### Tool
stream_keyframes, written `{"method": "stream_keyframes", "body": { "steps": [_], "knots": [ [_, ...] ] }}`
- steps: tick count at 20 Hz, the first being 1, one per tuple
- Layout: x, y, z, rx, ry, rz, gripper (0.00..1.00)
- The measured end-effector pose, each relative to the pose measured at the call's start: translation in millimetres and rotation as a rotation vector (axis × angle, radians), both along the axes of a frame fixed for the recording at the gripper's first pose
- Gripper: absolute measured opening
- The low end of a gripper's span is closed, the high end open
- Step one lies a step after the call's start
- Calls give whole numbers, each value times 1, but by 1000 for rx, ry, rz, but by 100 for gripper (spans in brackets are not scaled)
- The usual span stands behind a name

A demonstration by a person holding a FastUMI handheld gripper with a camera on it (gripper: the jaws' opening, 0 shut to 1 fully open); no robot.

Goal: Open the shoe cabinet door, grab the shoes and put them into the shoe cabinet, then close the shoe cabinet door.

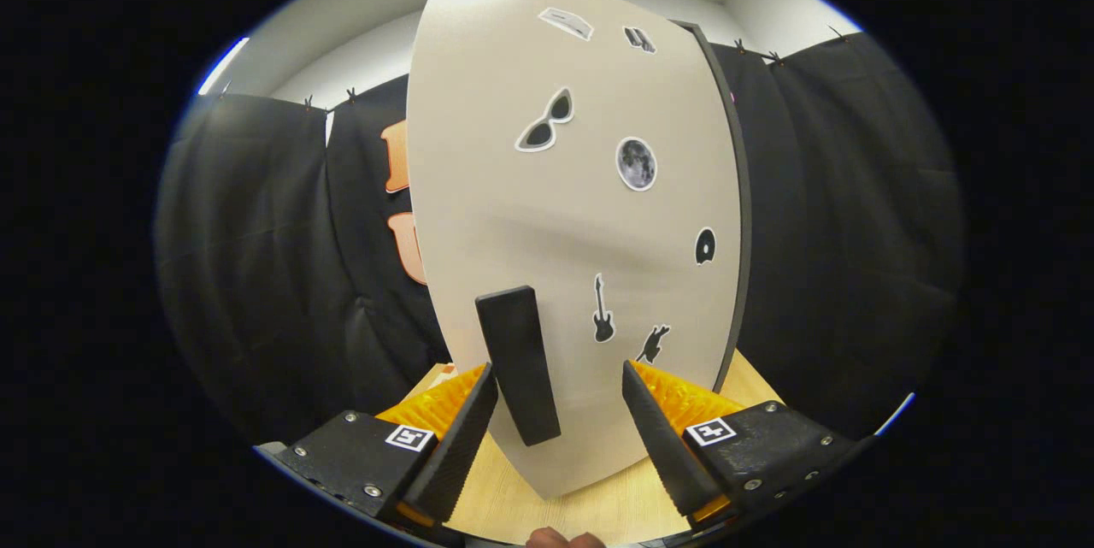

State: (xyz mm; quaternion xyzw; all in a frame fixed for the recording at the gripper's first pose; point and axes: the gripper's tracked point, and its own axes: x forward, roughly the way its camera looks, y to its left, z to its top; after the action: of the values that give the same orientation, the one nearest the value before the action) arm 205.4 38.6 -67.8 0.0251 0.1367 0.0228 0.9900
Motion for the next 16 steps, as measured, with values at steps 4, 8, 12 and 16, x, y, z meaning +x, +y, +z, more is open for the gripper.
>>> {"method": "stream_keyframes", "body": {
  "steps": [4,8,12,16],
  "knots": [
    [17,15,-3,-4,7,-5,91],
    [23,22,-5,-22,12,-8,89],
    [41,27,-3,-83,9,0,89],
    [57,30,-5,-74,3,-1,89]
  ]
}}
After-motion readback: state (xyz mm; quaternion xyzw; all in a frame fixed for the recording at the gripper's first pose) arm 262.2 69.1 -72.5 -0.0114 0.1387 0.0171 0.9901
